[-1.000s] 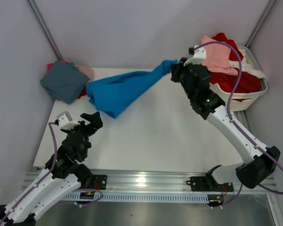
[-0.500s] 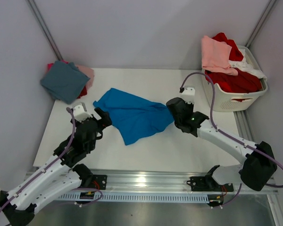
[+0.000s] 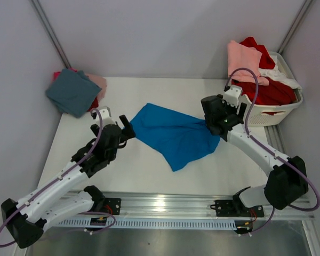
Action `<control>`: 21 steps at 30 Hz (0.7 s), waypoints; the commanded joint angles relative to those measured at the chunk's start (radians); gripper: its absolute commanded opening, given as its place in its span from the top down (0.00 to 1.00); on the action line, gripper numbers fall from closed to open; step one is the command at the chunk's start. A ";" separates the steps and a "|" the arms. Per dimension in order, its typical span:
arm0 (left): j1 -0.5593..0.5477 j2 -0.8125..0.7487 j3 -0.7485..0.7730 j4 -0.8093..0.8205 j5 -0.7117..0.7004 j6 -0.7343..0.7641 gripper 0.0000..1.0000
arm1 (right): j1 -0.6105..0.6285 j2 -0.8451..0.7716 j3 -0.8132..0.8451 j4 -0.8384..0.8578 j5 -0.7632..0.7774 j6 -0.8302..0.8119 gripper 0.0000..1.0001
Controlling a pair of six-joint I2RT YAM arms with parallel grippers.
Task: Fold and stack the t-shirts
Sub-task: Move the tshirt to the center of the board, then flatten out the tshirt
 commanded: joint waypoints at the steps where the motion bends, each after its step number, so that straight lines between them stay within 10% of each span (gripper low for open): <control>1: 0.011 0.030 0.055 0.084 0.057 0.071 0.01 | -0.008 0.077 0.113 0.001 0.052 -0.004 0.14; 12: 0.296 0.369 0.263 0.035 0.563 0.161 0.02 | 0.160 -0.114 0.001 0.059 -0.551 0.058 0.03; 21: 0.419 0.953 0.665 -0.190 0.895 0.192 0.12 | 0.481 -0.174 -0.139 -0.061 -0.492 0.238 0.06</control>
